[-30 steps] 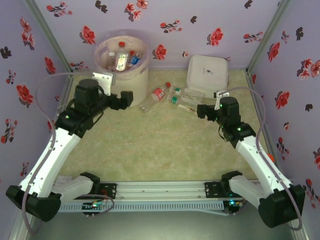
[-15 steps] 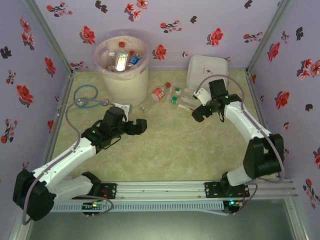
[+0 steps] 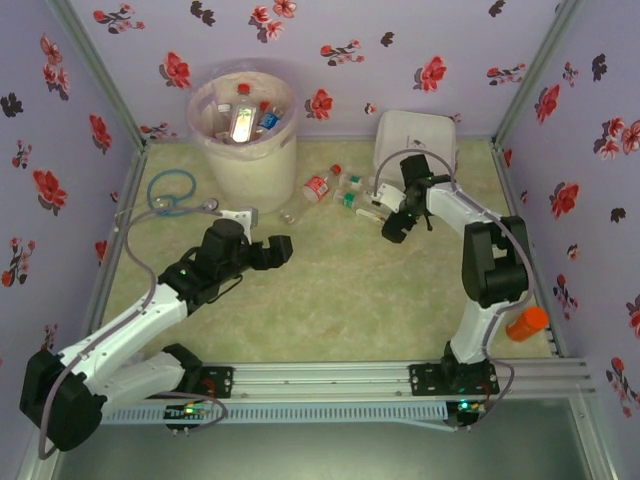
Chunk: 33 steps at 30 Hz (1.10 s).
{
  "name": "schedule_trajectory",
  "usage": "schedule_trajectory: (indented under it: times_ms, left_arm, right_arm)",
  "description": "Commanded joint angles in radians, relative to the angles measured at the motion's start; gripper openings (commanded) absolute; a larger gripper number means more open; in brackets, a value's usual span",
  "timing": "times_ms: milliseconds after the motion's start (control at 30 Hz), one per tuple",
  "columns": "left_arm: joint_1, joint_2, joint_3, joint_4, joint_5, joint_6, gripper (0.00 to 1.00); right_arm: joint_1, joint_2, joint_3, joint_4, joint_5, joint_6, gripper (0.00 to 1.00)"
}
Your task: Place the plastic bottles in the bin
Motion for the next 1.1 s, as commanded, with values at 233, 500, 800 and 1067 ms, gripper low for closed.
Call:
schedule_trajectory:
  times_ms: [233, 500, 800, 1067]
  left_arm:
    - [-0.006, -0.023, 0.0, 0.065, 0.008, -0.021, 0.98]
    - [-0.006, -0.01, 0.029, 0.067, 0.017, -0.021, 0.98]
    - [-0.006, -0.028, 0.024, 0.183, 0.047, -0.126, 0.99]
    - [-0.072, 0.018, 0.007, 0.454, 0.003, -0.156, 1.0]
  right_arm:
    - [-0.001, 0.013, -0.03, 0.09, -0.057, 0.036, 0.73]
    - [-0.002, -0.03, -0.05, 0.091, -0.093, 0.059, 0.58]
    - [-0.005, -0.281, -0.197, 0.064, -0.1, 0.231, 0.5]
    - [-0.002, -0.546, -0.431, 0.241, -0.183, 0.573, 0.35]
